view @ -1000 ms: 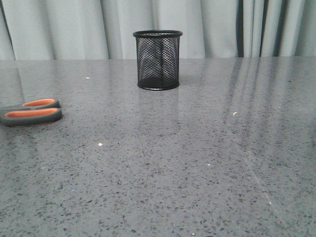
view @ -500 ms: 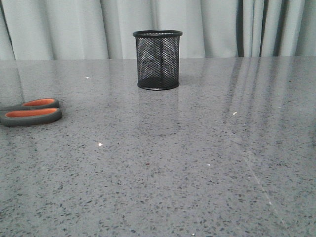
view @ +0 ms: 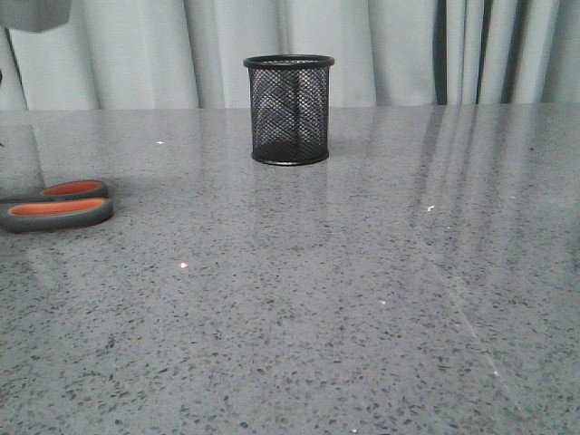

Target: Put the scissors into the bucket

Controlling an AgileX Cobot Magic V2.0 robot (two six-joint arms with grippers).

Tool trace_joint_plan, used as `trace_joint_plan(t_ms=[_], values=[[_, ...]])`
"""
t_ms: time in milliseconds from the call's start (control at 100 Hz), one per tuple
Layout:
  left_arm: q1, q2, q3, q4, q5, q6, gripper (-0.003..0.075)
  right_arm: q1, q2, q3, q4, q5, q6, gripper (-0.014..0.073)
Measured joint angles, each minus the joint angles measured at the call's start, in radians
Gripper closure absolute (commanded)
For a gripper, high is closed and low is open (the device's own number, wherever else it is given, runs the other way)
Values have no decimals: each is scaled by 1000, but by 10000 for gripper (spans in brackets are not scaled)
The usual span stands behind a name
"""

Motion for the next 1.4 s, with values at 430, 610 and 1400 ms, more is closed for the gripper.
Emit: trace_joint_plan(t_ms=[430, 610, 1400], values=[[0, 59, -5, 0, -6, 56, 320, 0, 0, 0, 0, 0, -6, 246], [0, 92, -7, -8, -7, 61, 320, 0, 0, 0, 0, 0, -6, 246], [0, 100, -18, -24, -5, 76, 563, 0, 0, 0, 0, 0, -8, 246]])
